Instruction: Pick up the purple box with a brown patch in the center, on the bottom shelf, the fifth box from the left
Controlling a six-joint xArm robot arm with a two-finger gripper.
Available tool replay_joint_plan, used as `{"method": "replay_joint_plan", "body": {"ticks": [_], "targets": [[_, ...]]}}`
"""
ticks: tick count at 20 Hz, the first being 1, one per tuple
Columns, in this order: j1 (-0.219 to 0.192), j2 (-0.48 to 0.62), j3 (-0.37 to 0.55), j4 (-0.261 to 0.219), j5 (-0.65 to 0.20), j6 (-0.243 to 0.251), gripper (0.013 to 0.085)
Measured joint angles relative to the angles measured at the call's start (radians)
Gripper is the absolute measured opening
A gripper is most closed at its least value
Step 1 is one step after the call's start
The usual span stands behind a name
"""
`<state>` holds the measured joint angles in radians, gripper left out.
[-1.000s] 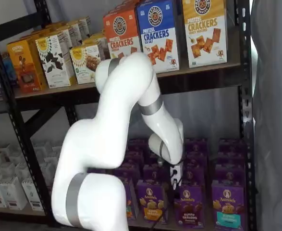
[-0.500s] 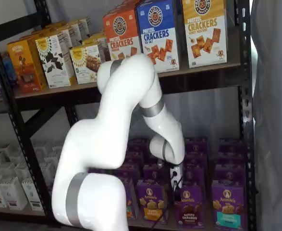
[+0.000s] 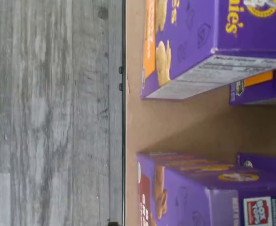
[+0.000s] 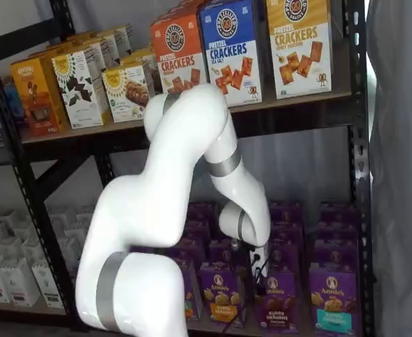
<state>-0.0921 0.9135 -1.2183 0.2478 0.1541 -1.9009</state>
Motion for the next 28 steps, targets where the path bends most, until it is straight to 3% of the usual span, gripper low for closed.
{"method": "replay_joint_plan", "body": {"ticks": [13,17,18,23,28], "targets": [[-0.010,0.025,-0.029,-0.082,0.002,0.069,0.0850],[-0.004,0.025,-0.028,-0.034,-0.003,0.028,0.0730],[-0.003,0.025,-0.028,-0.025,-0.005,0.020,0.0730],[-0.002,0.019,-0.019,-0.030,-0.012,0.025,0.0610],[-0.001,0.013,-0.006,-0.030,-0.027,0.026,0.0610]]}}
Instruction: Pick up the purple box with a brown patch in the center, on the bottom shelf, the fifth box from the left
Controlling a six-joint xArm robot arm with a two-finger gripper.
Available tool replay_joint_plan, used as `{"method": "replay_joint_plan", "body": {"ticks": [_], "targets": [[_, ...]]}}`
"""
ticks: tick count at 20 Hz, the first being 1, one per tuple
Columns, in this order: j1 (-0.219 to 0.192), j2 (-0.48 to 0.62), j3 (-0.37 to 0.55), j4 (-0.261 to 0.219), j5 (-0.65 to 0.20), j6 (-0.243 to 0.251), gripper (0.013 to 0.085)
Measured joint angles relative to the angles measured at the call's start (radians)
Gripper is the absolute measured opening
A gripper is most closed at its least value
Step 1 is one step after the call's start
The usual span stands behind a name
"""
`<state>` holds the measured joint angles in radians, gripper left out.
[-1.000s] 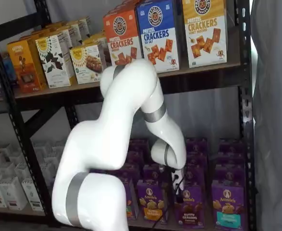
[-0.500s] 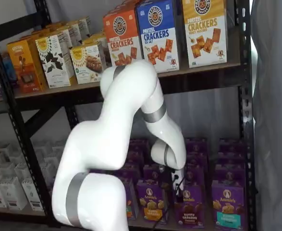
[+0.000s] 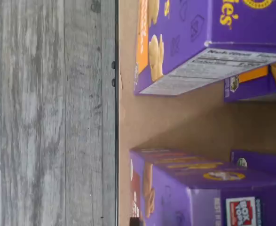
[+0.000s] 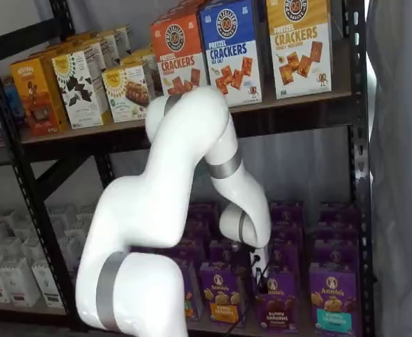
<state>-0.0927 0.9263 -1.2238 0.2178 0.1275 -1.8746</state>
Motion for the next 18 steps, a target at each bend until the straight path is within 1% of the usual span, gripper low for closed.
{"method": "replay_joint_plan", "body": {"ticks": [4,5,6,7,8,9,10,11,15,18], "targets": [[0.001,-0.005,0.009,0.000,-0.004,0.001,0.0610],[0.001,-0.005,0.012,0.003,-0.006,-0.002,0.0570],[0.001,-0.006,0.015,0.004,-0.008,-0.003,0.0570],[0.002,-0.007,0.017,0.009,-0.010,-0.007,0.0530],[0.003,-0.007,0.018,0.019,-0.011,-0.016,0.0530],[0.005,-0.007,0.019,0.029,-0.013,-0.025,0.0490],[0.006,-0.007,0.020,0.039,-0.014,-0.034,0.0490],[0.007,-0.007,0.021,0.052,-0.016,-0.044,0.0450],[0.014,-0.005,0.023,0.110,-0.024,-0.095,0.0450],[0.013,-0.005,0.023,0.118,-0.021,-0.103,0.0450]]}}
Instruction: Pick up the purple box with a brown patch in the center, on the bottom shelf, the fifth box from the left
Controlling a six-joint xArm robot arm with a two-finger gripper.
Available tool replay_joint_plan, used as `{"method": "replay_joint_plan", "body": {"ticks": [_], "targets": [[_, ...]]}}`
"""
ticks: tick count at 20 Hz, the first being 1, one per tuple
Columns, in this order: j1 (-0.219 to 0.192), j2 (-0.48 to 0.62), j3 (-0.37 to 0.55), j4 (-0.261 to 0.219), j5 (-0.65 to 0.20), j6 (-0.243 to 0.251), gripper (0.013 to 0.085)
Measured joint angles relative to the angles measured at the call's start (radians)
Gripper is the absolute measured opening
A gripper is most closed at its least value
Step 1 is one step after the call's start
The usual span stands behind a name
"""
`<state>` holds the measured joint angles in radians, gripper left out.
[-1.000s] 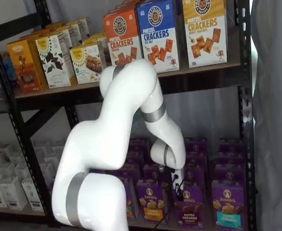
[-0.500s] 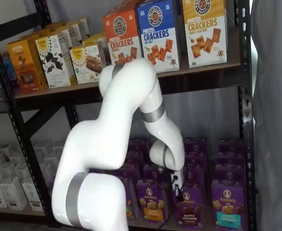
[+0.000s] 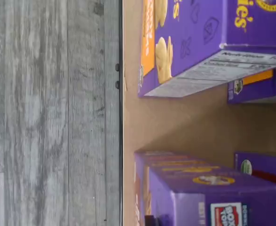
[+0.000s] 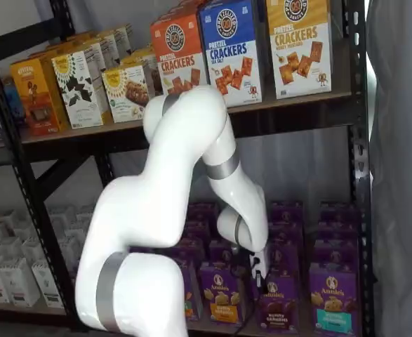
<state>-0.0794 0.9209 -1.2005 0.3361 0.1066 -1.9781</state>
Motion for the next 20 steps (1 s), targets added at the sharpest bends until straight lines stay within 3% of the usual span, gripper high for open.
{"method": "replay_joint_plan", "body": {"ticks": [4,7,11,15,20], "targets": [[-0.004,-0.003,0.003,-0.013,0.006,0.009,0.0370],[-0.001,-0.004,0.004,0.015,0.003,-0.016,0.0370],[0.000,-0.008,0.007,0.009,0.013,-0.008,0.0370],[0.000,-0.016,0.014,-0.001,0.021,0.003,0.0290],[-0.010,-0.034,0.033,-0.102,0.032,0.092,0.0290]]}}
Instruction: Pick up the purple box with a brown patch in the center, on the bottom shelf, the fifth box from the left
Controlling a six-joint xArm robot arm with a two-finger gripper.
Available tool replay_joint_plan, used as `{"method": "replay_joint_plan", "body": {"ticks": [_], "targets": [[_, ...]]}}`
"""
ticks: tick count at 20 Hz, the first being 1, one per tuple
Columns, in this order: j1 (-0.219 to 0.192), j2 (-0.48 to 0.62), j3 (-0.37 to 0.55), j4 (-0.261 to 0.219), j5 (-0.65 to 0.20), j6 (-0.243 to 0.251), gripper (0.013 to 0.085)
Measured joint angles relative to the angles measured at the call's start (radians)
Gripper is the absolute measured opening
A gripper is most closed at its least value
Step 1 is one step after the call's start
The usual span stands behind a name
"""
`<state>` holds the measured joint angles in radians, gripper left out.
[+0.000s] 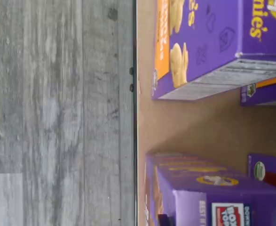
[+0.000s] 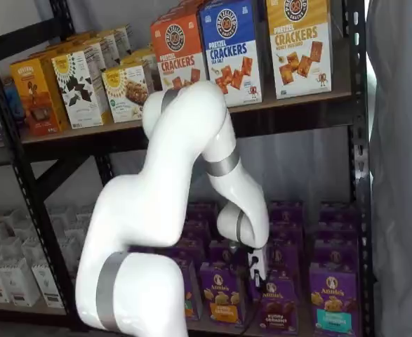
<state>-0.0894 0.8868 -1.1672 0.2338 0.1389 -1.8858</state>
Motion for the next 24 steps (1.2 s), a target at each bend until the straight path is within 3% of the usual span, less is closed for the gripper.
{"method": "replay_joint_plan", "body": {"ticks": [4,7,11,17,22,24], "targets": [[-0.003,-0.024,0.043,-0.091,-0.011,0.084,0.0290],[0.004,-0.053,0.088,-0.091,-0.014,0.090,0.0290],[0.001,-0.104,0.157,-0.176,-0.017,0.171,0.0290],[0.023,-0.195,0.250,-0.147,-0.001,0.165,0.0290],[0.030,-0.268,0.316,-0.221,0.019,0.246,0.0290],[0.036,-0.293,0.340,-0.225,0.023,0.255,0.0290]]}}
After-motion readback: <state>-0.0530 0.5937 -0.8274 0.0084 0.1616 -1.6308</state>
